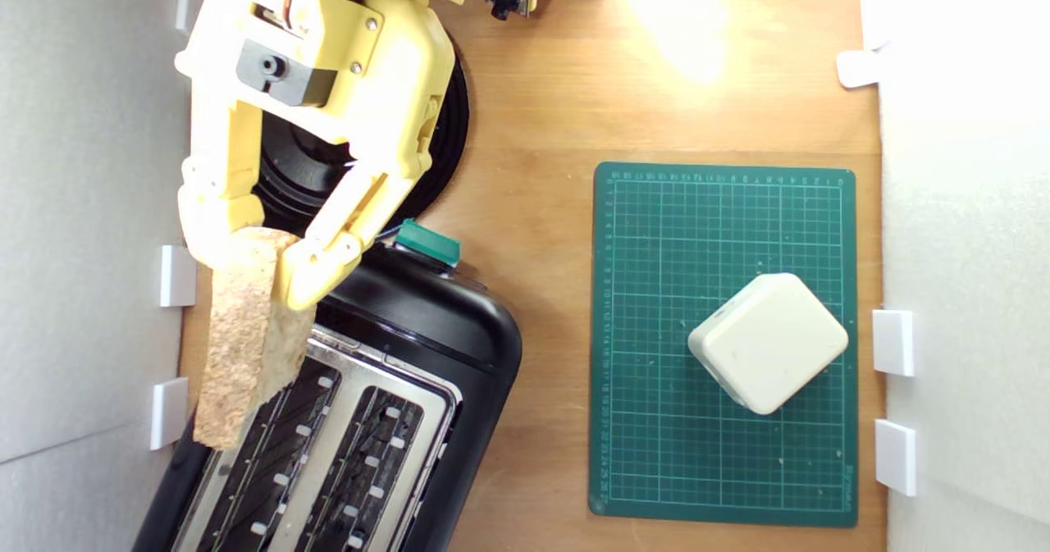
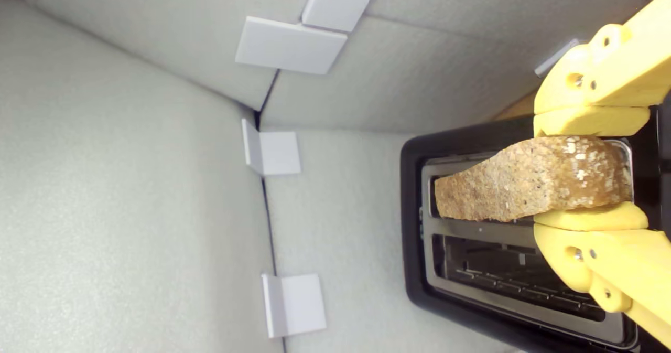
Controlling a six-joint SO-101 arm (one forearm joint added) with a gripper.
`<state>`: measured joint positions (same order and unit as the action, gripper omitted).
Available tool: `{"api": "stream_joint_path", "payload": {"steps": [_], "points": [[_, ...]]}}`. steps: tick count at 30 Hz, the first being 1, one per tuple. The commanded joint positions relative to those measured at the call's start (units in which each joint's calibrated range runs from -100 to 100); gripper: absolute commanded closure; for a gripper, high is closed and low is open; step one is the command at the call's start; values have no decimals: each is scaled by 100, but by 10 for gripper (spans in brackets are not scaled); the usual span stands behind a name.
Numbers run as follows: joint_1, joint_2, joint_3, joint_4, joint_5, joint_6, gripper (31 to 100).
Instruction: Pick bread and place in toaster
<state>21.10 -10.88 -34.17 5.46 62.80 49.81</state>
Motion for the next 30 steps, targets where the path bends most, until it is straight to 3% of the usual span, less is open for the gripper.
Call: {"api": "stream_joint_path", "payload": {"steps": [1,30], "points": [[82,114,-228,43,-486,-118,688],[-79,497,-219,61,-734,-55,689]]}}
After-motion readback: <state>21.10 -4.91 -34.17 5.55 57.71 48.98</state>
